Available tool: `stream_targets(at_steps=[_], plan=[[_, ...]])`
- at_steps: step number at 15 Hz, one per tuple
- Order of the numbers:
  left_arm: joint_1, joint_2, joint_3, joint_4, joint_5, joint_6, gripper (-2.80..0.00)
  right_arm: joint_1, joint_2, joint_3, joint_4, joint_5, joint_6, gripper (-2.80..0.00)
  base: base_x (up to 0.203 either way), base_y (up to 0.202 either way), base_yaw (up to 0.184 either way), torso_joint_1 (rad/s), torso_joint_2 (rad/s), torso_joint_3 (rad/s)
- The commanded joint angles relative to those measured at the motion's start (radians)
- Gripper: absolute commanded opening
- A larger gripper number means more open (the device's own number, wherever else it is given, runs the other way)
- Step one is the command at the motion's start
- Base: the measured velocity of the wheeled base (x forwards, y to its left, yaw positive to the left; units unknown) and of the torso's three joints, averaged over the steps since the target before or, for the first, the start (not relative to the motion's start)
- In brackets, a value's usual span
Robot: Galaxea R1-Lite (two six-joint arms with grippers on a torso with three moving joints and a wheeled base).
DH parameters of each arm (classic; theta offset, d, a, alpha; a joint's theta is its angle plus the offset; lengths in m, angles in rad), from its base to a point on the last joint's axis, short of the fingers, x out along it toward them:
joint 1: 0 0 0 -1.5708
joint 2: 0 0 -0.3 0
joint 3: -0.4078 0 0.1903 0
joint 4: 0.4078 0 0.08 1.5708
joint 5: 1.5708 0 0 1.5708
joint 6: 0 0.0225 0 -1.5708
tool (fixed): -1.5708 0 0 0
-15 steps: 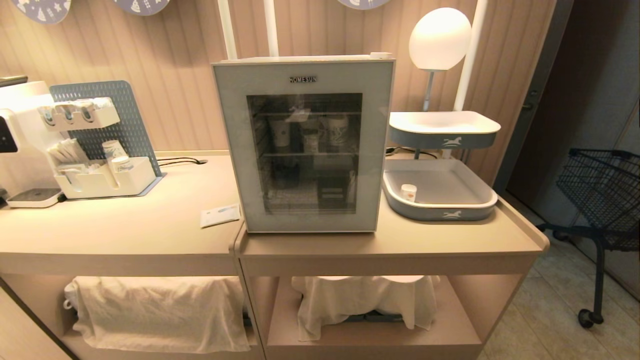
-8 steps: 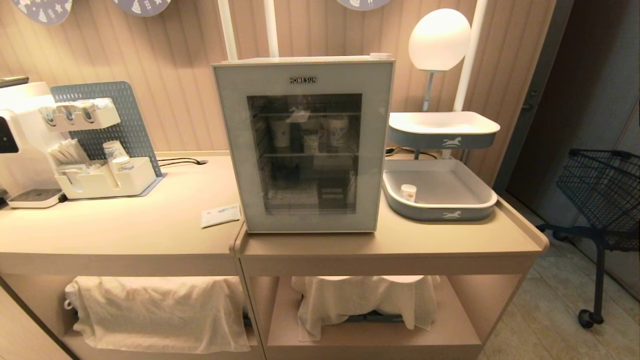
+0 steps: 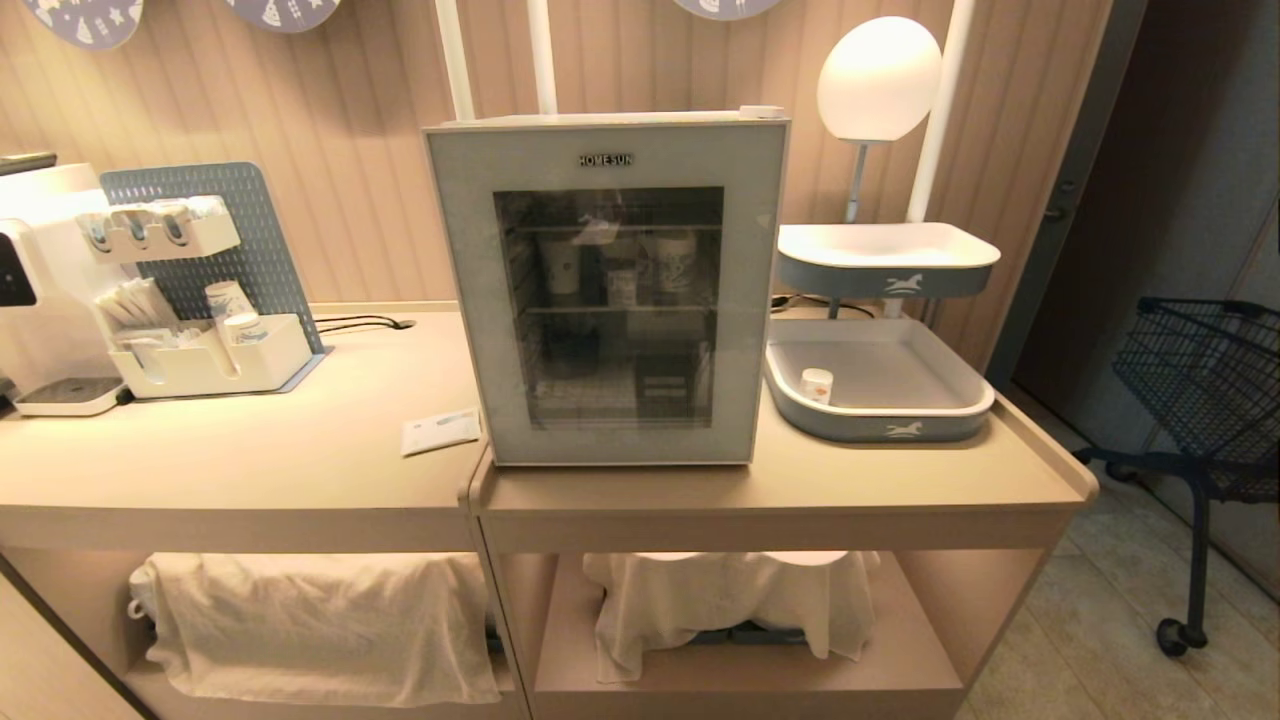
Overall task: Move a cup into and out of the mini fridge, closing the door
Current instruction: Open the freezer door
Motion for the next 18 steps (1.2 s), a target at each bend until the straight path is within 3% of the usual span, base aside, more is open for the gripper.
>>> stream_targets(at_steps=[1,2,18], plan=[[0.0,0.0,0.002,0.0,0.0,-0.001,-2.8,0.001,0.002,-0.005,0.057,0.006,0.005,-2.8,0.0,0.0,0.0,0.0,0.0,0.0],[0.0,-0.001,0.002,0.0,0.0,-0.001,-2.8,0.0,0.003,0.006,0.001,0.006,0.009,-2.8,0.0,0.0,0.0,0.0,0.0,0.0],[0.0,0.0,0.002,0.0,0.0,-0.001,-2.8,0.002,0.002,0.009,-0.002,0.004,0.029,-2.8,0.0,0.0,0.0,0.0,0.0,0.0]])
